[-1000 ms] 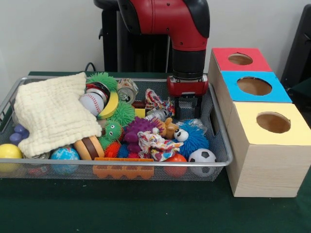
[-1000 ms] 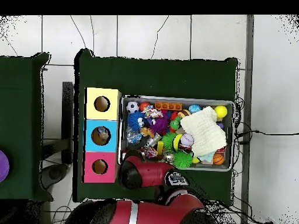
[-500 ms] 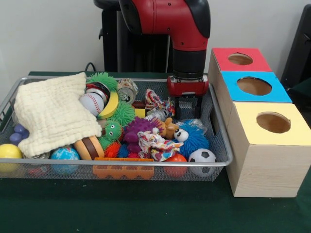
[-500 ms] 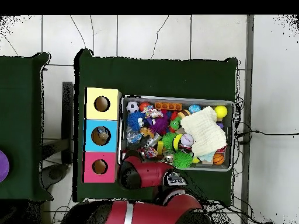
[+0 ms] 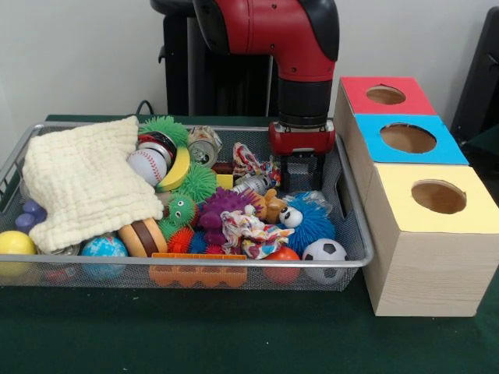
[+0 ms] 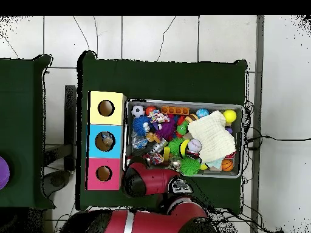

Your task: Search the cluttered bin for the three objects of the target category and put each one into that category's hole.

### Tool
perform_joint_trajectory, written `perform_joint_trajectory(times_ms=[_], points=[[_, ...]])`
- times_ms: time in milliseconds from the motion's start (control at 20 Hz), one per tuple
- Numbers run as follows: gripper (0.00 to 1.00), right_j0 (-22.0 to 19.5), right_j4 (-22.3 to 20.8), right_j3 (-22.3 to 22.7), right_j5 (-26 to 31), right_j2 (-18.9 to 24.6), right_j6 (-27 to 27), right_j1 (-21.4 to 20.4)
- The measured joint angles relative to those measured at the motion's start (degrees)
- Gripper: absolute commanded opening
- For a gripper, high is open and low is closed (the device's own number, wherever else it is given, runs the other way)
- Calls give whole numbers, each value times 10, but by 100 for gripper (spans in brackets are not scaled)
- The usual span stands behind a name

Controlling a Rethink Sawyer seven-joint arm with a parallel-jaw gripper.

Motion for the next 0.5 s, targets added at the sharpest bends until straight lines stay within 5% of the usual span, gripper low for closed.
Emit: perform_joint_trajectory(times_ms=[500], points=[[100,0,0,-5,14,1,0,-1]])
